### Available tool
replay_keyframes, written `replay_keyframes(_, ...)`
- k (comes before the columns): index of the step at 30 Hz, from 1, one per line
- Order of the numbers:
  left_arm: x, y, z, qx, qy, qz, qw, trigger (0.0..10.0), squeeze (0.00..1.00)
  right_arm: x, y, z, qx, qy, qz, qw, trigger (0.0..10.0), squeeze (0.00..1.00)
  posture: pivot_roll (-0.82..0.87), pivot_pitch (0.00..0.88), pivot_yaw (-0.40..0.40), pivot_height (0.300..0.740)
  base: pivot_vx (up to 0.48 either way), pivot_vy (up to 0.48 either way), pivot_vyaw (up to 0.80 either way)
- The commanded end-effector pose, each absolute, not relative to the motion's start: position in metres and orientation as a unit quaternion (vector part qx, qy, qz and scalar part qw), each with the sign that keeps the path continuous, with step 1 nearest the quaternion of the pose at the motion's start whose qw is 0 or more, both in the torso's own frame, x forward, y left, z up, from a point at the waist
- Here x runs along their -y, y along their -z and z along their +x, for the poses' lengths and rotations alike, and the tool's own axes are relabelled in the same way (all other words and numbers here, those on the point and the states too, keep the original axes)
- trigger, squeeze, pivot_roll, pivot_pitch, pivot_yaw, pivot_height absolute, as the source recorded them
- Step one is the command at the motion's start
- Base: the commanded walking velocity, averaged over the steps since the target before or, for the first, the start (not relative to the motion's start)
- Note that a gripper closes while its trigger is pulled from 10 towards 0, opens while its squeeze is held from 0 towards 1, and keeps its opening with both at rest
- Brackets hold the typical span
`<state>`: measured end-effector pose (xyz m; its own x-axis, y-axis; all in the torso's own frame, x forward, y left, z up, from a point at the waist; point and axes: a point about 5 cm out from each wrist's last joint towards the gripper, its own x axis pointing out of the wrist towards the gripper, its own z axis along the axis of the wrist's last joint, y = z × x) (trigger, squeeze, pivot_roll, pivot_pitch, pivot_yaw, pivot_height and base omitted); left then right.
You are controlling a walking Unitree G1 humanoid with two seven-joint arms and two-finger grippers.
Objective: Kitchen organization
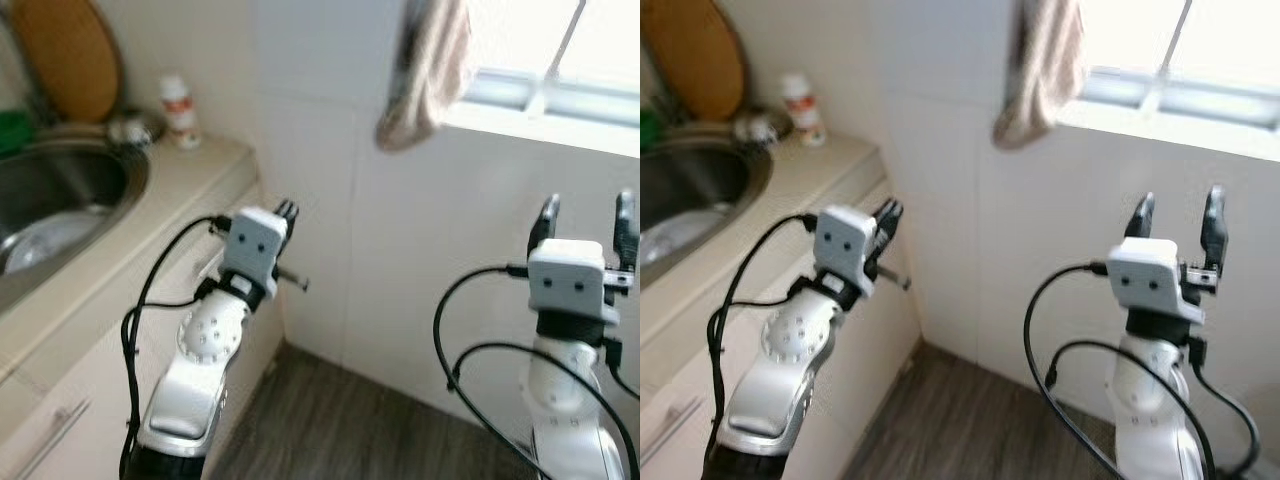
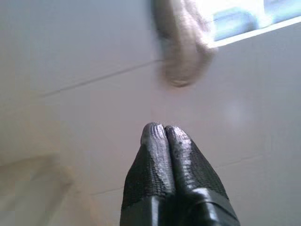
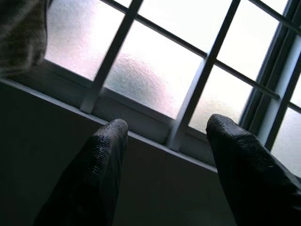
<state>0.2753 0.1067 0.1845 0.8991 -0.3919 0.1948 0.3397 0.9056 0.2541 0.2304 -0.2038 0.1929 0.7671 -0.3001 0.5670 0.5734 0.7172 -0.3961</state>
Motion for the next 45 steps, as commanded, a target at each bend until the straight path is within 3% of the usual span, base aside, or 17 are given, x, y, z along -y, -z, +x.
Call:
replay_keyframes(1, -0.109, -0.186, 0.275, 0.123, 0.187, 0.110, 0.968, 10.0, 0.00, 0.201, -0.195, 0.232, 0.241, 0.236, -0.284, 0.898, 10.0, 0.00, 0.04, 0.000, 0.012, 0.740, 0.000, 0.000, 0.00)
replay_keyframes(32, -0.109, -0.183, 0.276, 0.115, 0.182, 0.116, 0.970, 10.0, 0.00, 0.197, -0.187, 0.237, 0.215, 0.212, -0.282, 0.911, 10.0, 0.00, 0.04, 0.000, 0.009, 0.740, 0.000, 0.000, 0.00)
replay_keyframes(45, -0.115, -0.182, 0.272, 0.112, 0.161, 0.121, 0.973, 10.0, 0.00, 0.190, -0.186, 0.247, 0.214, 0.188, -0.277, 0.918, 10.0, 0.00, 0.09, 0.000, -0.034, 0.740, 0.000, 0.000, 0.00)
